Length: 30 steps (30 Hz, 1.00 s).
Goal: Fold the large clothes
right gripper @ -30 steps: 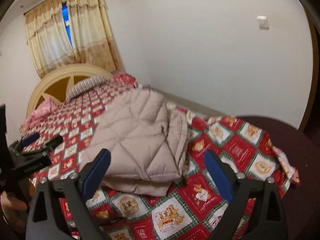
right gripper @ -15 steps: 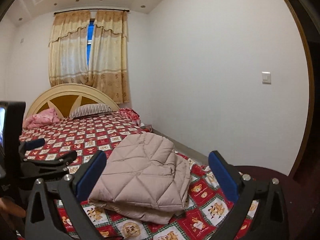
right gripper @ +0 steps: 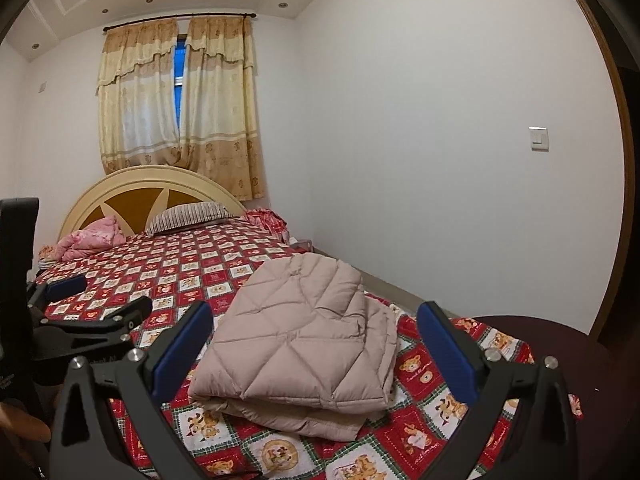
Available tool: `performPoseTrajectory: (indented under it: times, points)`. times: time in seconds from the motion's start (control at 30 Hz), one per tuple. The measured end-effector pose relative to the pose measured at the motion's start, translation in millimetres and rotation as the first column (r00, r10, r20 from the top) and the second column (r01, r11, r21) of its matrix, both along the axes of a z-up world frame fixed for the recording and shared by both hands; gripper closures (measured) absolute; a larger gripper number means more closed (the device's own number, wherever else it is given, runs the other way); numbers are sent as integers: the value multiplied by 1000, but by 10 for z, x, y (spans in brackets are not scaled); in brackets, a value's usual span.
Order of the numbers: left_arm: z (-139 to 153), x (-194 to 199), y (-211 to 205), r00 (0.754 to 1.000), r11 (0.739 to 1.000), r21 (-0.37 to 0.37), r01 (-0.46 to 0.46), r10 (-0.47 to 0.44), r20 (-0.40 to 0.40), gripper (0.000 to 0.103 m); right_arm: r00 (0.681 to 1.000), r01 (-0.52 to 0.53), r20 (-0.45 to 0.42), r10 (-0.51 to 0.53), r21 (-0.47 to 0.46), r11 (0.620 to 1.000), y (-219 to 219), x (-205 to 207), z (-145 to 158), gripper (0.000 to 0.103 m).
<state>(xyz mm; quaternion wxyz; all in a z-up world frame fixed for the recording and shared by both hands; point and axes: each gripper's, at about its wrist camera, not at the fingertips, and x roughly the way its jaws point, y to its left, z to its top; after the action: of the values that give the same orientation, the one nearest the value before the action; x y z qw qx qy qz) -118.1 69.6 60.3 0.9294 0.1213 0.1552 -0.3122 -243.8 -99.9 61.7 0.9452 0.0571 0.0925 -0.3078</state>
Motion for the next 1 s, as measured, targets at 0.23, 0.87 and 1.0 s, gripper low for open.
performPoseTrajectory:
  times: [0.23,0.87,1.0]
  points:
    - [1,-4,-11,1000,1000,-1,9,-9,-1,1,1000,1,-3,-1,24,1000,-22,-8,-5,0]
    - [4,-27,-32,1000,1000,3,24,-24,4,1,1000,14,9,-15,56,998,-127,-73,22,0]
    - [4,-24,-32,1000,1000,4,23,-23,6,1,1000,16,8,-16,56,998,-143,-75,21,0]
